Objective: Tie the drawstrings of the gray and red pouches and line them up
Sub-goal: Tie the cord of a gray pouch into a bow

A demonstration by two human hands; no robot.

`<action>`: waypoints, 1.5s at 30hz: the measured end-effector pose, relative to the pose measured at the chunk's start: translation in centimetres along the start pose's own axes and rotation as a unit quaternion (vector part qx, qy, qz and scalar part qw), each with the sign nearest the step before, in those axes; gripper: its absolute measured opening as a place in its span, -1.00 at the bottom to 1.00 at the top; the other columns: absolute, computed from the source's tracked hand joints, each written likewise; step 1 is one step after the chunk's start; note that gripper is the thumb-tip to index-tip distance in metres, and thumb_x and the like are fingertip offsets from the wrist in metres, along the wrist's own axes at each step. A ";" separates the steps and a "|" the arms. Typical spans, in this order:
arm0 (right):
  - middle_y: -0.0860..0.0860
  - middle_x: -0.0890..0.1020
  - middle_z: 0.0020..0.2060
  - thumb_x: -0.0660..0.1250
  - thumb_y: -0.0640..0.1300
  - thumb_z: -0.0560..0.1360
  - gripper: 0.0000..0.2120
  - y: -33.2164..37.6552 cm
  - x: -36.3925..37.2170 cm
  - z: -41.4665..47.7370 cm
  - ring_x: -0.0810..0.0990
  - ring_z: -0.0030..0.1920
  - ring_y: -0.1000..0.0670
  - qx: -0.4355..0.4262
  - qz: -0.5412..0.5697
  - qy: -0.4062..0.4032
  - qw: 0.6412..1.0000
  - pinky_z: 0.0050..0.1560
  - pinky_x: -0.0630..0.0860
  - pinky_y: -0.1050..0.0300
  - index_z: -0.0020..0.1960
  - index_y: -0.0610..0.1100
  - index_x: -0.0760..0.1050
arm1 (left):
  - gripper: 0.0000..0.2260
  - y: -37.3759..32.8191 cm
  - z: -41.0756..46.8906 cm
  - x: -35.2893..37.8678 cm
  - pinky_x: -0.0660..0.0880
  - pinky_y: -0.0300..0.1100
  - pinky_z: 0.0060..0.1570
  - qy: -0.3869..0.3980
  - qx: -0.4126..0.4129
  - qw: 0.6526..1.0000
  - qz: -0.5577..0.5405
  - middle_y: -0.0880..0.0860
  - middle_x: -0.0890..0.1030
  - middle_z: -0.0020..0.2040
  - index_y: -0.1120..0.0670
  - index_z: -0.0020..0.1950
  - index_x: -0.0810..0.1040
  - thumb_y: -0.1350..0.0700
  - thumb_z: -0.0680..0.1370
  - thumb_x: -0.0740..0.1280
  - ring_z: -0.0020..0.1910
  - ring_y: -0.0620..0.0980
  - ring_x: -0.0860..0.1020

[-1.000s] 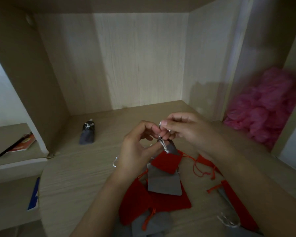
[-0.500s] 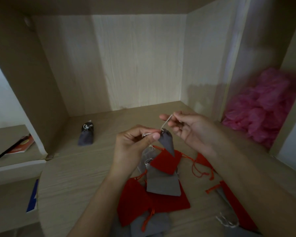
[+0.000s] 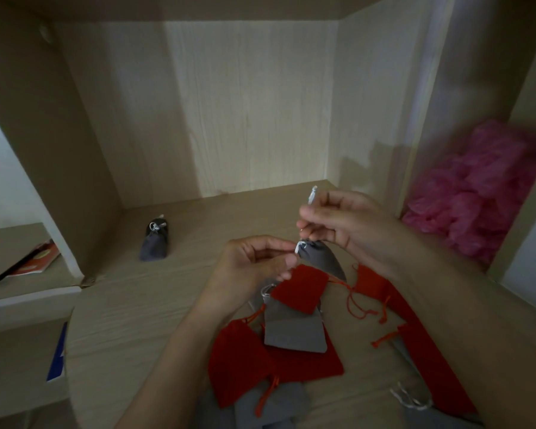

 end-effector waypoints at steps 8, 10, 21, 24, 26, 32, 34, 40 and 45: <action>0.12 0.62 -0.31 0.53 -0.20 0.33 -0.75 2.0 0.1 -0.6 0.56 -0.27 0.19 -0.105 -0.436 -0.025 0.894 -0.16 0.47 0.29 -0.10 0.08 0.61 | -0.87 -0.3 0.2 -0.7 0.42 -0.38 -0.32 -0.009 0.029 0.999 0.026 -0.03 0.54 -0.42 0.17 -0.22 0.54 0.22 0.52 0.28 -0.40 -0.17 0.48; 0.12 0.57 -0.31 0.51 -0.21 0.34 -0.81 2.1 0.8 -0.7 0.52 -0.26 0.15 -0.124 -0.479 -0.035 0.868 -0.23 0.38 0.37 -0.08 0.00 0.66 | -0.82 -0.4 0.2 -0.5 0.42 -0.35 -0.29 0.003 0.043 0.999 0.013 0.00 0.53 -0.37 0.13 -0.24 0.53 0.09 0.52 0.31 -0.35 -0.12 0.47; -0.06 0.53 -0.22 0.43 -0.12 0.43 -0.87 2.3 3.4 -1.2 0.40 -0.28 0.07 -0.170 -0.572 -0.027 0.802 -0.21 0.28 0.36 -0.13 -0.19 0.64 | -0.88 -1.3 -0.1 -0.9 0.36 -0.35 -0.33 -0.011 0.065 0.995 -0.072 0.01 0.66 -0.18 0.10 -0.29 0.68 0.19 0.43 0.40 -0.30 -0.12 0.48; -0.03 0.49 -0.22 0.42 -0.12 0.44 -0.86 2.3 3.3 -1.2 0.34 -0.32 0.14 -0.158 -0.569 -0.021 0.807 -0.22 0.28 0.41 -0.12 -0.21 0.64 | -0.88 -1.1 0.0 -0.9 0.37 -0.37 -0.36 -0.003 0.060 0.994 -0.094 0.06 0.60 -0.29 0.12 -0.21 0.70 0.20 0.45 0.36 -0.38 -0.17 0.44; 0.02 0.47 -0.20 0.43 -0.12 0.43 -0.88 2.5 3.3 -1.3 0.34 -0.32 0.20 -0.162 -0.558 -0.030 0.814 -0.22 0.28 0.44 -0.11 -0.18 0.65 | -0.87 -1.0 0.0 -1.0 0.38 -0.38 -0.36 -0.004 0.056 0.992 -0.111 0.05 0.57 -0.35 0.14 -0.20 0.69 0.21 0.46 0.34 -0.39 -0.16 0.44; 0.00 0.50 -0.21 0.43 -0.04 0.43 -0.86 2.4 2.9 -1.3 0.42 -0.27 0.09 -0.146 -0.563 -0.046 0.812 -0.21 0.29 0.34 -0.15 -0.11 0.68 | -0.85 -0.7 0.1 -1.1 0.41 -0.36 -0.34 -0.004 0.044 0.991 -0.129 0.05 0.62 -0.30 0.13 -0.20 0.68 0.18 0.45 0.30 -0.37 -0.14 0.48; -0.04 0.56 -0.25 0.42 0.00 0.43 -0.82 2.4 2.6 -1.4 0.49 -0.25 0.04 -0.141 -0.536 -0.055 0.830 -0.22 0.32 0.27 -0.23 -0.10 0.66 | -0.92 -0.6 0.2 -1.3 0.41 -0.36 -0.33 -0.011 0.044 0.992 -0.119 0.04 0.63 -0.28 0.13 -0.17 0.69 0.19 0.44 0.39 -0.37 -0.16 0.48; 0.13 0.61 -0.33 0.37 -0.06 0.48 -0.85 -0.5 1.2 -0.8 0.47 -0.24 0.20 0.038 -0.179 0.021 0.983 -0.13 0.33 0.29 -0.19 -0.06 0.68 | -0.87 0.2 0.4 -1.9 0.42 -0.27 -0.25 -0.041 0.022 0.992 -0.120 0.09 0.63 -0.27 0.13 -0.15 0.70 0.12 0.35 0.45 -0.29 -0.03 0.48; 0.01 0.69 -0.11 0.38 -0.09 0.38 -0.81 -1.1 1.8 -0.7 0.50 -0.08 0.08 0.053 -0.080 0.057 0.994 -0.02 0.32 0.19 -0.05 -0.10 0.68 | -0.85 -0.1 0.3 -2.6 0.43 -0.27 -0.28 -0.089 0.034 0.989 -0.110 0.09 0.64 -0.31 0.14 -0.17 0.70 0.17 0.29 0.42 -0.29 0.02 0.48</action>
Point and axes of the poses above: each hand's wrist, its own z-axis towards the middle knuckle, its own x-axis out of the palm, y = z × x, the point moved 8 cm from there along z, towards the middle knuckle
